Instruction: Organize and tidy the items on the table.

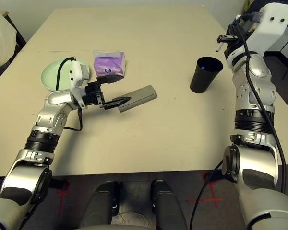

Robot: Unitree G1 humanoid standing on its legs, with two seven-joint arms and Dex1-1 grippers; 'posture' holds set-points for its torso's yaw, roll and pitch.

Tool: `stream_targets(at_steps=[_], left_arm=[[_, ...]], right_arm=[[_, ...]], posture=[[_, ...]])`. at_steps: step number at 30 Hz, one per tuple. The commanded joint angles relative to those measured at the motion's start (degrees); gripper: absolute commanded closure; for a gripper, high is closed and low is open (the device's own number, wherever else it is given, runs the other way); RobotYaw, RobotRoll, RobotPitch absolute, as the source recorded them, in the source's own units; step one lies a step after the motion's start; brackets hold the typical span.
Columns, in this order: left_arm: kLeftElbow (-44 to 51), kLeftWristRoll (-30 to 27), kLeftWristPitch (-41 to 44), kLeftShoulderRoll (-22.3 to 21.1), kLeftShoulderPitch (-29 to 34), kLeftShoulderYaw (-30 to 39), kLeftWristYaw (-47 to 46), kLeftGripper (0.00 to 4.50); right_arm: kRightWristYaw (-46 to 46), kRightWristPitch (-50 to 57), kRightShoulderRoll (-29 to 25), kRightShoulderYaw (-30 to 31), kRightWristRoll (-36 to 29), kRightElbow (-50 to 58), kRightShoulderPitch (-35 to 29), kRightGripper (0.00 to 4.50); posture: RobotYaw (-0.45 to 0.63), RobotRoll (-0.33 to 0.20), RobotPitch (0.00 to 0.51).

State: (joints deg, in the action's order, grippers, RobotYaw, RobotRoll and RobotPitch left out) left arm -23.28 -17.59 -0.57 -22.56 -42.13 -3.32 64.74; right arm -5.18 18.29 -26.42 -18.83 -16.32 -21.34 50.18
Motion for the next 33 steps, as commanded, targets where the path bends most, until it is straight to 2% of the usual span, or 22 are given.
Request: stream_targets(at_steps=[1, 17, 21, 27, 28, 33], left_arm=[[-0.6, 0.7, -0.3, -0.2, -0.5, 0.0, -0.1, 0.00], [-0.5, 0.7, 0.0, -0.7, -0.2, 0.0, 0.0, 0.00], [-1.0, 0.8, -0.4, -0.6, -0.5, 0.2, -0.4, 0.00], [-0.7, 0.4, 0.1, -0.5, -0.3, 0.3, -0.5, 0.00], [-0.6, 0.3, 0.3, -0.5, -0.2, 0.3, -0.5, 0.00], [-0.5, 0.0, 2.1, -0.5, -0.1, 0.6, -1.0, 0.00]], right_arm=[[0.7, 2.6, 0.6, 0.0, -0.1, 2.3, -1.2, 4.10], [1.5, 6.8, 1.0, 1.1, 1.6, 5.2, -2.5, 4.10], [1.5, 7.1, 1.2, 1.1, 1.7, 5.1, -2.4, 2.68], [1.3, 7.3, 1.3, 1.1, 1.7, 5.5, -2.6, 0.24], [1.3, 7.4, 1.3, 1.1, 1.7, 5.7, -2.7, 0.02], [-0.1, 5.8, 1.7, 1.0, 0.9, 5.8, -2.8, 0.02]], posture=[[0.12, 0.000, 0.086], [0.12, 0.000, 0.088], [0.12, 0.000, 0.088], [0.12, 0.000, 0.086], [0.12, 0.000, 0.085], [0.12, 0.000, 0.084]])
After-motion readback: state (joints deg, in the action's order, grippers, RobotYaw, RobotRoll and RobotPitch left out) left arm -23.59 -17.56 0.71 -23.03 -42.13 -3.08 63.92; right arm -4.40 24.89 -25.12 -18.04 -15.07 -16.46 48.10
